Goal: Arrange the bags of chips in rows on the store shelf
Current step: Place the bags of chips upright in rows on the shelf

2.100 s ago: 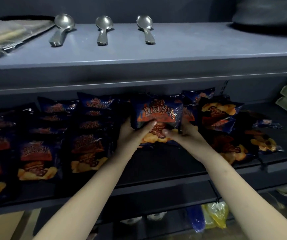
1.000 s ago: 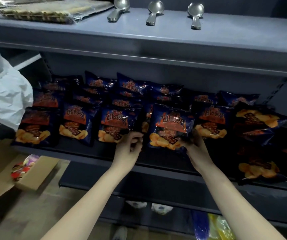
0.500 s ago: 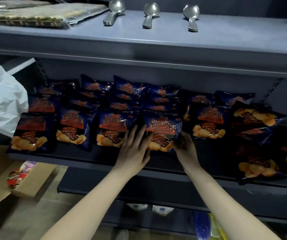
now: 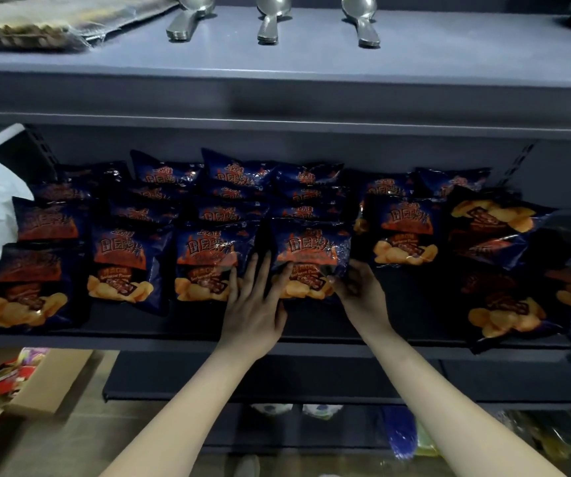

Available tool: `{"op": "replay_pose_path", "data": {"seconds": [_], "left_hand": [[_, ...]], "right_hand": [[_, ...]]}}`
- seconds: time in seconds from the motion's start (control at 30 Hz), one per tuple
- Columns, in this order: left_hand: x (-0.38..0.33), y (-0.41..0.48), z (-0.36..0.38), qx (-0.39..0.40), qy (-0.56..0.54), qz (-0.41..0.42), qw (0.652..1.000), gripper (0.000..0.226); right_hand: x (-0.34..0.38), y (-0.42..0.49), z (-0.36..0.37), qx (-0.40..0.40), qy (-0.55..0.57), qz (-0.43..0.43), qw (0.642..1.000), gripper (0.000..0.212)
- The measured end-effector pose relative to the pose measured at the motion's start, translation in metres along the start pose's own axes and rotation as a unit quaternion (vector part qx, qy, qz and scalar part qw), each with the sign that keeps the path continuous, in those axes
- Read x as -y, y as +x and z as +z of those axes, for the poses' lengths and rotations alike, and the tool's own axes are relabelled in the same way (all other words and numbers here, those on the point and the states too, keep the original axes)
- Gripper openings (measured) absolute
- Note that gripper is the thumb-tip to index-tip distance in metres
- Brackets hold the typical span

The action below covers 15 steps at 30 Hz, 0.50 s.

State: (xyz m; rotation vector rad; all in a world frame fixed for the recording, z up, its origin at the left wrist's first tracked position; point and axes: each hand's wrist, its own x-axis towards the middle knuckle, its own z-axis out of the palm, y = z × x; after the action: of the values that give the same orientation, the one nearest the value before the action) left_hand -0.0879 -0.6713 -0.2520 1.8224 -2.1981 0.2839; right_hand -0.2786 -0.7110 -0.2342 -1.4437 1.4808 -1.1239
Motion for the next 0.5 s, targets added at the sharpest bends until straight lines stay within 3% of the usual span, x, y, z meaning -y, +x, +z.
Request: {"op": "replay_pose_path", "data": {"seconds": [0.5], "left_hand": [[-0.0002, -0.0013, -0.0009, 0.013, -0.024, -0.005, 1.0, 0.076]], "right_hand": [[-0.0066, -0.0097, 0.0072, -0.034, -0.099, -0.081, 0.991, 0.034]]}}
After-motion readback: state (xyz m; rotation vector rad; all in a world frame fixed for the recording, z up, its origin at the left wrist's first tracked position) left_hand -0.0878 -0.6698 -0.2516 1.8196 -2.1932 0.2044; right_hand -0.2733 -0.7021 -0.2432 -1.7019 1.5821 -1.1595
